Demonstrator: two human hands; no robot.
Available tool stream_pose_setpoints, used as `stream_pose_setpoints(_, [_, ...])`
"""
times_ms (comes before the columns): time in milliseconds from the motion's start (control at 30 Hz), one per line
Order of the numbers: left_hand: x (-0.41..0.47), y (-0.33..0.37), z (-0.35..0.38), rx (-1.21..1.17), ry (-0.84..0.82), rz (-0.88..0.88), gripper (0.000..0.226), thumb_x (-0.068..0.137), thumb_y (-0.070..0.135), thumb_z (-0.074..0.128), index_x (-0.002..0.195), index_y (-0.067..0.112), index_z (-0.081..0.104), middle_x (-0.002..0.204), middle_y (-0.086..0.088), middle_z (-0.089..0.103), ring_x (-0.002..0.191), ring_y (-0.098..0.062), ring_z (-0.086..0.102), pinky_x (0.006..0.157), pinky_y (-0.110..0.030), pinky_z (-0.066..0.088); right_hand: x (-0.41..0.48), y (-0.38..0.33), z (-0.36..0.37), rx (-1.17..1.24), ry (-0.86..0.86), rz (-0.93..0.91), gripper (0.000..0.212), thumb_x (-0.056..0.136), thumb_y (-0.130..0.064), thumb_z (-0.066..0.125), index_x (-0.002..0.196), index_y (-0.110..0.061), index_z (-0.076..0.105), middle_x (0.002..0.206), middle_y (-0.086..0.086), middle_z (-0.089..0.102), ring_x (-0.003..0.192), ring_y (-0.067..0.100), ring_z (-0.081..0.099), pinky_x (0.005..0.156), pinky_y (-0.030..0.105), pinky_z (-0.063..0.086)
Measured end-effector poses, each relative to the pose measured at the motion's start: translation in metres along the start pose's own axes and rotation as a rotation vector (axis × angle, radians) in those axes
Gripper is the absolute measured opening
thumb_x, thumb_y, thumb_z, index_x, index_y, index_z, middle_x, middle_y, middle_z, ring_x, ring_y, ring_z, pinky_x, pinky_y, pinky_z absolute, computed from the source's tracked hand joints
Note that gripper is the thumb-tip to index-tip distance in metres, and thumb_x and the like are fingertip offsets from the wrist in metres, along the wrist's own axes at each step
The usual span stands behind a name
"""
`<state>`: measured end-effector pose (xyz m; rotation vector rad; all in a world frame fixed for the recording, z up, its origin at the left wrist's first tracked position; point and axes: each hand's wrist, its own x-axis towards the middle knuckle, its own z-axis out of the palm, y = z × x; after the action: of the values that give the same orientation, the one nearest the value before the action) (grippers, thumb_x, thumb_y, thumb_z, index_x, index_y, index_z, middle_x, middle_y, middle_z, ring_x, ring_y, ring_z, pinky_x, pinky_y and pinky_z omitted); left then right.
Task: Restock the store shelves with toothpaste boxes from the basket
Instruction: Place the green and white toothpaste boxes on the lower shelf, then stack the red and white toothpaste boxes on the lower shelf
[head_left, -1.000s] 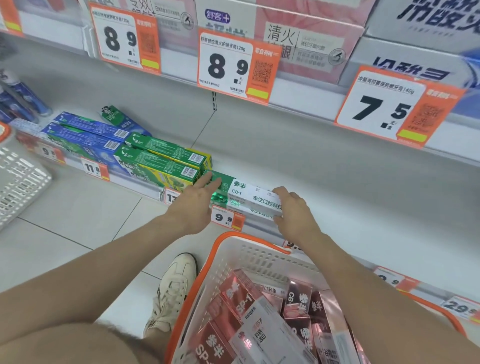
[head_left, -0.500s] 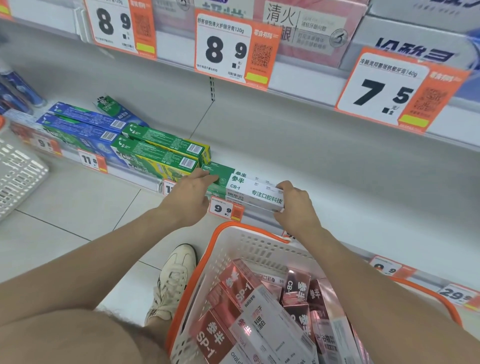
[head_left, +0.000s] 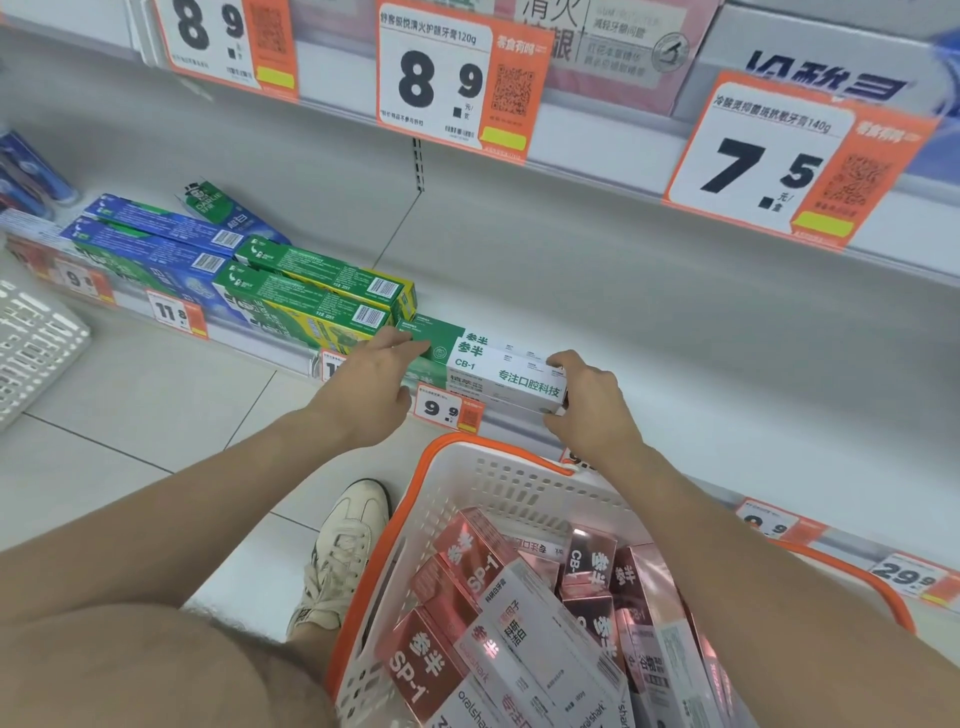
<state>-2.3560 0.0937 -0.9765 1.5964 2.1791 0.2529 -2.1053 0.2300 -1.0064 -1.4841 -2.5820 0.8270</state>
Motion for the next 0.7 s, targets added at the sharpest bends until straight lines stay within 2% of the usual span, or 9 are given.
stream_pose_setpoints(100, [-0.006, 0.003, -0.007, 0.046, 0.039, 0.027, 0.066, 0.091, 0.003, 0.063, 0.154, 0.015, 0.049, 0.155, -0.014, 0.044, 0.134, -0.044, 0.05, 0.112, -0.056, 0.044, -0.008, 0.002, -0.014, 0.128, -0.12, 0.025, 0.103, 0.081, -0.008, 0.082, 0.162, -0.022, 0.02, 0.136, 0.012, 0.057, 0.113, 0.029, 0.057, 0.092, 0.036, 0.05])
stream_pose_setpoints(167, [-0.013, 0.013, -0.018, 0.051, 0.048, 0.067, 0.061, 0.092, 0.006, 0.062, 0.152, 0.014, 0.051, 0.15, -0.014, 0.051, 0.133, -0.04, 0.052, 0.112, -0.053, 0.045, -0.022, 0.003, -0.026, 0.16, -0.15, 0.032, 0.097, 0.089, -0.008, 0.073, 0.163, -0.025, 0.013, 0.144, 0.013, 0.05, 0.126, 0.032, 0.053, 0.1, 0.041, 0.049])
stream_pose_setpoints(233, [-0.021, 0.032, -0.038, 0.067, -0.012, 0.125, 0.052, 0.096, 0.01, 0.06, 0.148, 0.015, 0.056, 0.141, -0.01, 0.061, 0.13, -0.031, 0.057, 0.109, -0.044, 0.047, -0.041, 0.002, -0.036, 0.205, -0.06, 0.033, 0.063, 0.097, -0.006, 0.058, 0.154, -0.021, 0.037, 0.129, 0.013, 0.063, 0.104, 0.021, 0.066, 0.087, 0.035, 0.055])
stream_pose_setpoints(300, [-0.028, 0.058, -0.064, 0.092, -0.148, 0.173, 0.042, 0.1, 0.015, 0.057, 0.142, 0.018, 0.061, 0.127, -0.002, 0.069, 0.116, -0.021, 0.063, 0.098, -0.033, 0.05, -0.06, -0.005, -0.048, 0.236, 0.026, 0.032, 0.036, 0.098, -0.003, 0.047, 0.125, -0.017, 0.064, 0.085, 0.005, 0.073, 0.061, 0.006, 0.064, 0.065, 0.025, 0.052])
stream_pose_setpoints(333, [-0.031, 0.072, -0.079, 0.111, -0.214, 0.195, 0.038, 0.102, 0.017, 0.056, 0.139, 0.021, 0.063, 0.119, 0.002, 0.069, 0.106, -0.017, 0.064, 0.09, -0.03, 0.049, -0.069, -0.009, -0.055, 0.235, 0.042, 0.025, 0.034, 0.096, -0.002, 0.044, 0.112, -0.017, 0.07, 0.069, 0.001, 0.069, 0.05, 0.005, 0.059, 0.061, 0.025, 0.05])
stream_pose_setpoints(400, [-0.034, 0.101, -0.106, 0.149, -0.298, 0.228, 0.031, 0.104, 0.02, 0.054, 0.132, 0.027, 0.066, 0.112, 0.009, 0.067, 0.089, -0.004, 0.063, 0.076, -0.022, 0.047, -0.083, -0.017, -0.069, 0.23, 0.029, -0.005, 0.036, 0.093, -0.002, 0.042, 0.097, -0.02, 0.072, 0.058, 0.001, 0.065, 0.051, 0.01, 0.061, 0.062, 0.03, 0.054])
stream_pose_setpoints(500, [-0.044, 0.142, -0.135, 0.211, -0.336, 0.258, 0.029, 0.103, 0.023, 0.055, 0.129, 0.029, 0.066, 0.108, 0.012, 0.069, 0.077, 0.01, 0.06, 0.067, -0.006, 0.041, -0.103, -0.035, -0.095, 0.191, -0.009, -0.065, 0.035, 0.088, -0.004, 0.042, 0.091, -0.022, 0.071, 0.062, 0.002, 0.067, 0.069, 0.018, 0.064, 0.07, 0.034, 0.057])
stream_pose_setpoints(600, [-0.054, 0.179, -0.152, 0.285, -0.385, 0.269, 0.032, 0.104, 0.03, 0.055, 0.135, 0.03, 0.064, 0.11, 0.011, 0.068, 0.096, -0.011, 0.062, 0.089, -0.027, 0.048, -0.117, -0.05, -0.118, 0.099, -0.119, -0.11, 0.034, 0.089, -0.006, 0.045, 0.099, -0.026, 0.07, 0.078, -0.007, 0.062, 0.089, 0.02, 0.058, 0.077, 0.034, 0.051])
stream_pose_setpoints(700, [-0.073, 0.22, -0.149, 0.386, -0.41, 0.295, 0.033, 0.105, 0.033, 0.053, 0.137, 0.029, 0.062, 0.116, 0.008, 0.063, 0.102, -0.016, 0.053, 0.091, -0.028, 0.042, -0.138, -0.052, -0.142, -0.069, -0.292, -0.117, 0.035, 0.093, -0.013, 0.047, 0.116, -0.024, 0.071, 0.1, -0.004, 0.064, 0.097, 0.022, 0.063, 0.085, 0.035, 0.052])
